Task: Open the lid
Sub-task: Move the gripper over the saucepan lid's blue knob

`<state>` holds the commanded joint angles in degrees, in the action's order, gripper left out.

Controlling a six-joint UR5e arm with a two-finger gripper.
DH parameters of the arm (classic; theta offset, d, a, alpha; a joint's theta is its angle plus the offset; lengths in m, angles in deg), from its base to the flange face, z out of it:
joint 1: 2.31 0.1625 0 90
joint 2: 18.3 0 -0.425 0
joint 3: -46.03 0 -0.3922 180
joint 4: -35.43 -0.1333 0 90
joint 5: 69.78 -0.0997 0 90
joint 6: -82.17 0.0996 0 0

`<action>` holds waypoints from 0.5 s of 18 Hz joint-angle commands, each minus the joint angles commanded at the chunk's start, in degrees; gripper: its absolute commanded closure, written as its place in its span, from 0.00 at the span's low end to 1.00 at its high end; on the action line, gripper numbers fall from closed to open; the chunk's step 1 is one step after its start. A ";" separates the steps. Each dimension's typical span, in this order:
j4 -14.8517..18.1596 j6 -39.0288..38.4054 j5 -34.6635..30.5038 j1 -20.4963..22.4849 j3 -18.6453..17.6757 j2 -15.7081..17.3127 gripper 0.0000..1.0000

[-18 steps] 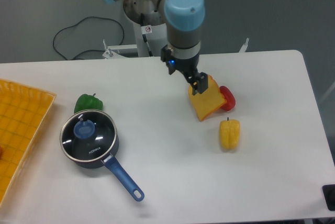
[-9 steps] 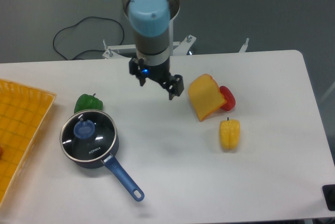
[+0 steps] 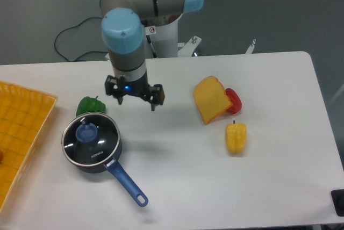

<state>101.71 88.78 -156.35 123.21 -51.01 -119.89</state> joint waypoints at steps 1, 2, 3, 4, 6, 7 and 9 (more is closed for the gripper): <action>-1.23 -1.42 -0.35 -1.05 0.17 -0.61 0.00; -2.11 -2.30 -0.61 -1.93 0.35 -1.23 0.00; -2.55 -2.66 -0.62 -2.73 0.35 -1.41 0.00; -3.17 -2.75 -0.62 -3.60 0.44 -1.76 0.00; -3.79 -4.67 -0.62 -4.58 0.97 -2.37 0.00; -3.87 -5.73 -0.53 -5.10 1.31 -2.98 0.00; -4.58 -8.10 -0.61 -6.59 2.72 -4.56 0.00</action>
<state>97.13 80.69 -156.97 116.62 -48.29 -124.46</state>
